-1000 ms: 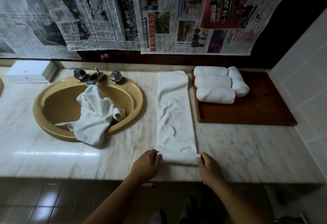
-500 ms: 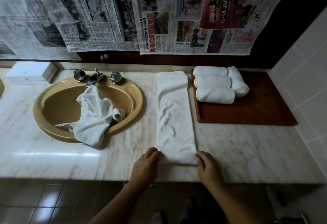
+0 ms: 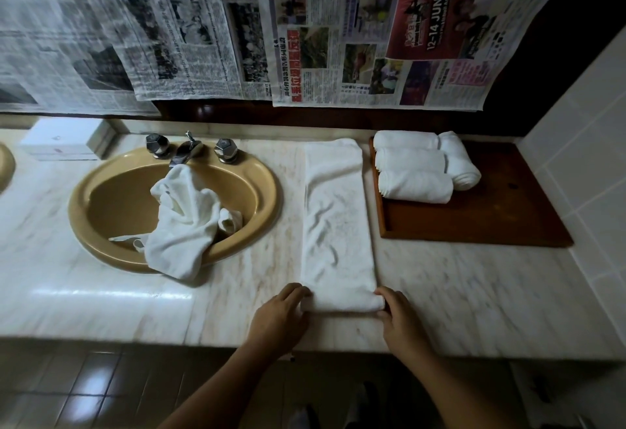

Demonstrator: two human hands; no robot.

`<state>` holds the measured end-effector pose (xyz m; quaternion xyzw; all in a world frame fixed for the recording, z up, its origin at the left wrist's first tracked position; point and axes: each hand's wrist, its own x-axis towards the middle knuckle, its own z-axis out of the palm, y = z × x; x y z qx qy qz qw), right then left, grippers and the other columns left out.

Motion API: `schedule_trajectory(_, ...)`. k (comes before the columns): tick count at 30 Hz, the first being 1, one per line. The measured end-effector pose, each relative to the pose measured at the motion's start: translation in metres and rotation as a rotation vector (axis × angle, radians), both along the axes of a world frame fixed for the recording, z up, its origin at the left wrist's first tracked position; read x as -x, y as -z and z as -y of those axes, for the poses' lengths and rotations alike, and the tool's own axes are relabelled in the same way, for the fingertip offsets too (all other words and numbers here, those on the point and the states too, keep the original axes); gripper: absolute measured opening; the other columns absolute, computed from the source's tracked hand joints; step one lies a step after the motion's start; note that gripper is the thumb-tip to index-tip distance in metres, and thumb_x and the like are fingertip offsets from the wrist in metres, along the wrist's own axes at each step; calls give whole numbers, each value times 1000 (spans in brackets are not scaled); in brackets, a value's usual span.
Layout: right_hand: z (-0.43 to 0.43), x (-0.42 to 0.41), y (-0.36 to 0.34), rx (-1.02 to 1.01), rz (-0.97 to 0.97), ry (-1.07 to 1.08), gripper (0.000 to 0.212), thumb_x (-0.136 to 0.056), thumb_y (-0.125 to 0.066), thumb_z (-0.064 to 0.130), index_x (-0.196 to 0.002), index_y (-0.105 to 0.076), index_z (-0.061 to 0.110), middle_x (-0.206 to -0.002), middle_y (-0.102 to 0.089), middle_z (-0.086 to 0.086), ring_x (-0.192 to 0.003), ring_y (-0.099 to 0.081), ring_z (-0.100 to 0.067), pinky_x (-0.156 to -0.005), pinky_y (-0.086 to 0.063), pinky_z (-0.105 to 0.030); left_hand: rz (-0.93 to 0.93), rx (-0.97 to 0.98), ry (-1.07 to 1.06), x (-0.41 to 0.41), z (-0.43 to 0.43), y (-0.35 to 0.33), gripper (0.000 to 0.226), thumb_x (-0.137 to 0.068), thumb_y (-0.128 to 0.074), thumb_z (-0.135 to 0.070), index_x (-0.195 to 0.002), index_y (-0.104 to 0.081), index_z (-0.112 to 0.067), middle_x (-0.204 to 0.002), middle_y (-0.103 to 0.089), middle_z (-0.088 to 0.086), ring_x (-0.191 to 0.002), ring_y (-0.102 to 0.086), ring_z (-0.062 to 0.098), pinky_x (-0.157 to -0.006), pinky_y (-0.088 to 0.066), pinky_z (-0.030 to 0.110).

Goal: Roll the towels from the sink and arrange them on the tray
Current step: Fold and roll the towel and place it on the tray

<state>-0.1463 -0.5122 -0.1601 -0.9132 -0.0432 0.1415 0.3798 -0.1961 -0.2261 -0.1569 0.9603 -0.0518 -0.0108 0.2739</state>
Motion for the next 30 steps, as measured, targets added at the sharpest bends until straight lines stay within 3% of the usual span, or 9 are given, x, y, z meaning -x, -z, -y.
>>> schedule_trajectory(5,-3,-5,-2,14,-69,2,35,-104,-49,20,-139,-48,27,-136,-50,3,-118,-50,-13,-94,-42,-26,-65,199,-80,0,1,-2,40,-92,-60,-32,-131,-52,-32,-126,-54,-17,-72,-58,-1,-66,-40,9)
schedule_trajectory(10,-6,-11,-6,7,-150,66,35,-107,-42,29,-141,-46,26,-139,-51,2,-115,-47,-10,-93,-39,-25,-68,296,-132,-2,6,-1,30,-100,-56,-34,-130,-53,-35,-122,-56,-18,-78,-63,2,-71,-51,20)
schedule_trajectory(14,-10,-17,-10,30,-185,88,38,-108,-38,34,-141,-50,20,-137,-55,-1,-118,-52,-15,-92,-40,-27,-102,285,-200,-7,7,0,29,-103,-49,-43,-130,-54,-33,-121,-57,-18,-92,-60,-1,-80,-48,21)
schedule_trajectory(18,-17,-22,-10,117,-145,98,36,-108,-37,32,-127,-60,12,-128,-60,-9,-111,-56,-22,-88,-38,-27,-135,243,-248,-12,12,1,31,-106,-43,-43,-124,-58,-23,-114,-58,-11,-99,-56,6,-84,-45,26)
schedule_trajectory(21,-22,-24,-16,118,-131,169,33,-106,-43,34,-111,-68,14,-113,-66,-9,-92,-57,-18,-79,-40,-28,-138,211,-280,-18,16,-1,27,-106,-43,-40,-99,-59,-19,-92,-59,-6,-81,-54,8,-75,-46,32)
schedule_trajectory(24,-25,-21,-24,52,-101,256,18,-102,-52,39,-91,-58,25,-90,-65,1,-76,-57,-10,-61,-41,-27,-172,192,-322,-27,16,-2,30,-104,-46,-38,-87,-59,-17,-80,-58,-2,-72,-54,10,-68,-45,32)
schedule_trajectory(27,-26,-15,-26,-39,-45,249,5,-101,-55,33,-97,-52,32,-91,-61,9,-80,-58,-10,-57,-41,-23,-161,216,-338,-31,16,-6,21,-102,-52,-37,-92,-58,-20,-86,-58,-5,-74,-55,7,-66,-44,28)
schedule_trajectory(30,-25,-9,-18,-92,53,209,10,-101,-58,19,-103,-62,28,-96,-61,13,-91,-59,-8,-68,-41,-11,-58,293,-301,-25,17,-11,10,-99,-58,-29,-108,-54,-29,-106,-51,-10,-82,-56,4,-68,-47,22)
